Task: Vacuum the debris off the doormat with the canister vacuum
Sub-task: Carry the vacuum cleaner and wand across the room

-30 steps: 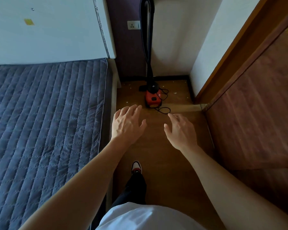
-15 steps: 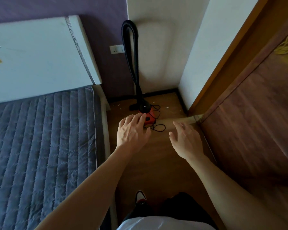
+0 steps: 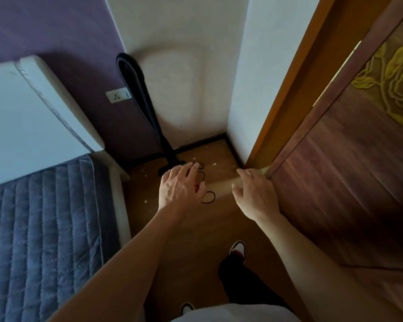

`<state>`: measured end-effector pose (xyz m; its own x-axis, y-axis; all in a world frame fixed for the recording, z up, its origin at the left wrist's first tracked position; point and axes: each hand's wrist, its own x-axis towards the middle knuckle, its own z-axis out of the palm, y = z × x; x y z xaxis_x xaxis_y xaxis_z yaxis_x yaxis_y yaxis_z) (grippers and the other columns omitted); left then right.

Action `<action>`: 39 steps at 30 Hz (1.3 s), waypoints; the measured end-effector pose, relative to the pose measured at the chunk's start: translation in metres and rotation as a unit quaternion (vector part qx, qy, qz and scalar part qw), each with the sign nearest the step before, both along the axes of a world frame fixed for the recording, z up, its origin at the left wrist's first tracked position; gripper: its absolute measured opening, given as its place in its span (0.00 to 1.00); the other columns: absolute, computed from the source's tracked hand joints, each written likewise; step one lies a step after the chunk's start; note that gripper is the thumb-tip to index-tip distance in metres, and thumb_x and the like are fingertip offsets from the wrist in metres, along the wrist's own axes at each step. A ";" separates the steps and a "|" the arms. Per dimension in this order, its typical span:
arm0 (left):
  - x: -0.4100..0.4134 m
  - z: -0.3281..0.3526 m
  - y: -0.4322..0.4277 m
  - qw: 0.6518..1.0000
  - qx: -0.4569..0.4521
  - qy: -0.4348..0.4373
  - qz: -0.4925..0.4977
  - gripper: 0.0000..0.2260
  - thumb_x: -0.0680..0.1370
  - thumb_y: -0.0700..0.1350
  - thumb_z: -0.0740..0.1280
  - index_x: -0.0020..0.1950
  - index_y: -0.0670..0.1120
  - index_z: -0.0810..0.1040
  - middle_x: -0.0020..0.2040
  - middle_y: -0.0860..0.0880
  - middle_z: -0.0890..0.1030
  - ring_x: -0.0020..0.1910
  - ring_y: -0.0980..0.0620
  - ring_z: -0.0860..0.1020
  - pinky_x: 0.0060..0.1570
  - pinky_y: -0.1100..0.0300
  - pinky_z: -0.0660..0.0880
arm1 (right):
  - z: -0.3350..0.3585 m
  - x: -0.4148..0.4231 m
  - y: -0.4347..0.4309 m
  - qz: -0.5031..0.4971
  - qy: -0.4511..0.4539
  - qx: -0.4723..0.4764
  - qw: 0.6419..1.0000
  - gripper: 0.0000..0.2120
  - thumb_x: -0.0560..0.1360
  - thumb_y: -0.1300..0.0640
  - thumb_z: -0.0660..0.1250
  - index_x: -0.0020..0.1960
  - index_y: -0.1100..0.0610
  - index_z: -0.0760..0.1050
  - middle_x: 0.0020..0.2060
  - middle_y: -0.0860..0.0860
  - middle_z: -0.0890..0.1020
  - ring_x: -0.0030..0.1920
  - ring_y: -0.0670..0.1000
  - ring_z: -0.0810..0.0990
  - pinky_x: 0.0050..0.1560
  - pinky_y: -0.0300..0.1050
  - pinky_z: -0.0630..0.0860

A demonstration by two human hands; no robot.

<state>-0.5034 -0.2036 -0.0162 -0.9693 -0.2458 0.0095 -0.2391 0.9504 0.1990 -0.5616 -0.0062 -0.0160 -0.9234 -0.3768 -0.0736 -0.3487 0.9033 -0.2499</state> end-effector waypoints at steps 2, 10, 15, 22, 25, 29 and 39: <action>-0.035 0.000 0.007 1.000 -0.007 0.004 0.000 0.25 0.79 0.59 0.61 0.74 0.50 0.70 0.71 0.51 0.74 0.70 0.47 0.70 0.69 0.48 0.66 | 0.002 -0.035 0.008 0.005 0.003 0.001 1.000 0.23 0.82 0.46 0.61 0.73 0.55 0.70 0.68 0.55 0.76 0.67 0.55 0.76 0.64 0.54 0.76; -0.155 -0.002 0.031 0.999 -0.008 -0.017 0.032 0.27 0.80 0.60 0.58 0.76 0.52 0.67 0.73 0.52 0.71 0.72 0.49 0.68 0.71 0.49 0.65 | -0.005 -0.163 0.028 0.039 -0.009 0.002 0.999 0.23 0.81 0.47 0.62 0.72 0.56 0.72 0.67 0.56 0.78 0.66 0.56 0.77 0.63 0.54 0.77; -0.184 -0.003 0.021 0.995 -0.002 -0.032 0.091 0.26 0.80 0.60 0.59 0.76 0.52 0.67 0.73 0.52 0.71 0.72 0.50 0.68 0.71 0.50 0.64 | -0.010 -0.215 0.002 0.083 -0.017 -0.010 0.996 0.23 0.82 0.46 0.60 0.74 0.54 0.70 0.68 0.54 0.77 0.66 0.54 0.77 0.64 0.52 0.76; -0.205 -0.020 -0.025 0.984 0.010 -0.047 0.170 0.25 0.79 0.58 0.60 0.75 0.51 0.69 0.72 0.51 0.73 0.71 0.50 0.69 0.70 0.49 0.66 | -0.030 -0.261 -0.045 0.139 -0.038 -0.017 0.989 0.23 0.81 0.46 0.61 0.73 0.54 0.72 0.66 0.53 0.78 0.63 0.53 0.79 0.62 0.50 0.76; -0.224 -0.026 -0.048 0.982 0.013 -0.051 0.184 0.26 0.80 0.59 0.57 0.76 0.51 0.67 0.73 0.52 0.71 0.73 0.50 0.67 0.71 0.49 0.65 | -0.035 -0.286 -0.068 0.158 -0.047 -0.006 0.986 0.23 0.82 0.46 0.60 0.75 0.52 0.70 0.69 0.51 0.76 0.67 0.52 0.77 0.66 0.50 0.73; -0.253 -0.026 -0.081 0.978 0.017 -0.036 0.206 0.26 0.80 0.59 0.57 0.76 0.51 0.66 0.73 0.51 0.71 0.73 0.50 0.68 0.71 0.49 0.67 | -0.034 -0.326 -0.102 0.185 -0.040 0.012 0.982 0.23 0.82 0.46 0.60 0.75 0.52 0.70 0.69 0.51 0.76 0.69 0.52 0.75 0.68 0.50 0.72; -0.270 -0.038 -0.153 0.952 0.033 -0.037 0.301 0.26 0.80 0.61 0.58 0.75 0.51 0.68 0.72 0.51 0.74 0.71 0.49 0.70 0.69 0.50 0.68 | -0.022 -0.390 -0.204 0.263 -0.033 0.022 0.964 0.23 0.81 0.48 0.63 0.74 0.55 0.70 0.65 0.55 0.77 0.64 0.58 0.77 0.62 0.53 0.74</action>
<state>-0.7730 -0.3567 -0.0539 -0.6499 -0.7548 -0.0885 -0.7525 0.6228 0.2140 -0.9512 -0.2106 -0.0379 -0.5976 -0.7871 -0.1526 -0.7461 0.6156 -0.2537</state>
